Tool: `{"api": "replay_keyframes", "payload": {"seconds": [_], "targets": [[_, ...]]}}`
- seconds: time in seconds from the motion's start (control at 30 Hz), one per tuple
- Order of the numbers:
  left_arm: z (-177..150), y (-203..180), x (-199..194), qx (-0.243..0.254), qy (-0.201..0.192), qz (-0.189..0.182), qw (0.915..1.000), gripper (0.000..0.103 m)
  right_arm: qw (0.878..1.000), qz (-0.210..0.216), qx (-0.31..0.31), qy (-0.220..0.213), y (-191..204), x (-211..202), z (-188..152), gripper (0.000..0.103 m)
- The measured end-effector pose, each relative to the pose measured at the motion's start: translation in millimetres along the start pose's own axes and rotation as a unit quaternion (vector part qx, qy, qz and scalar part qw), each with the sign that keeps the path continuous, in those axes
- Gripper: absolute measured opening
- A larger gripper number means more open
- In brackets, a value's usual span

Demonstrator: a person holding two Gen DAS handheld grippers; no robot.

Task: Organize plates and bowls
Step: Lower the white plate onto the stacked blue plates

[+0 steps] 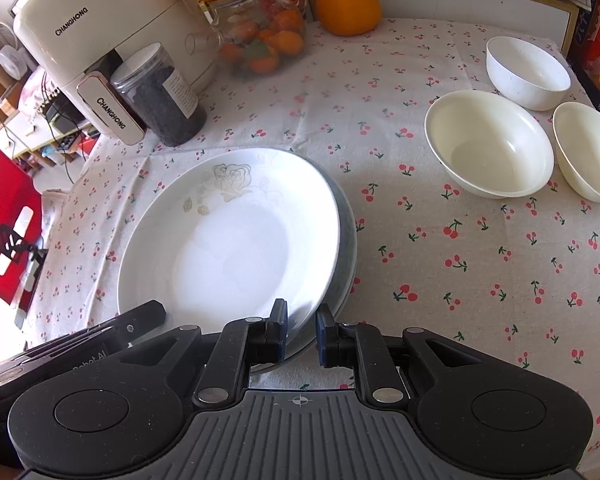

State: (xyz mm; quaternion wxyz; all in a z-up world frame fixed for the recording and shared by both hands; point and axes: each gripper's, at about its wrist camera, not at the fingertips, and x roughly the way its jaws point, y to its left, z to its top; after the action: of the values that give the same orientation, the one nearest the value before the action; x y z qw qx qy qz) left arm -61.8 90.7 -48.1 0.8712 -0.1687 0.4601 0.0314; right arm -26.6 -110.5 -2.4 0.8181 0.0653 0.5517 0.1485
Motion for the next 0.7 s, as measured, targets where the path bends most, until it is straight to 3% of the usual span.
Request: {"api": "replay_keyframes", "payload": {"seconds": [0.17,0.7], "targets": [[-1.2,-2.8,0.5,0.014,-0.005,0.01,0.9998,0.015,0.999,-0.034,-0.015,-0.012,4.3,1.4,-1.1,0.016],[0.4,0.4,3.0,0.004,-0.004,0.01,0.9999,0.016,0.998,-0.05,-0.027,-0.013,6.2,7.2,-3.6,0.018]]}}
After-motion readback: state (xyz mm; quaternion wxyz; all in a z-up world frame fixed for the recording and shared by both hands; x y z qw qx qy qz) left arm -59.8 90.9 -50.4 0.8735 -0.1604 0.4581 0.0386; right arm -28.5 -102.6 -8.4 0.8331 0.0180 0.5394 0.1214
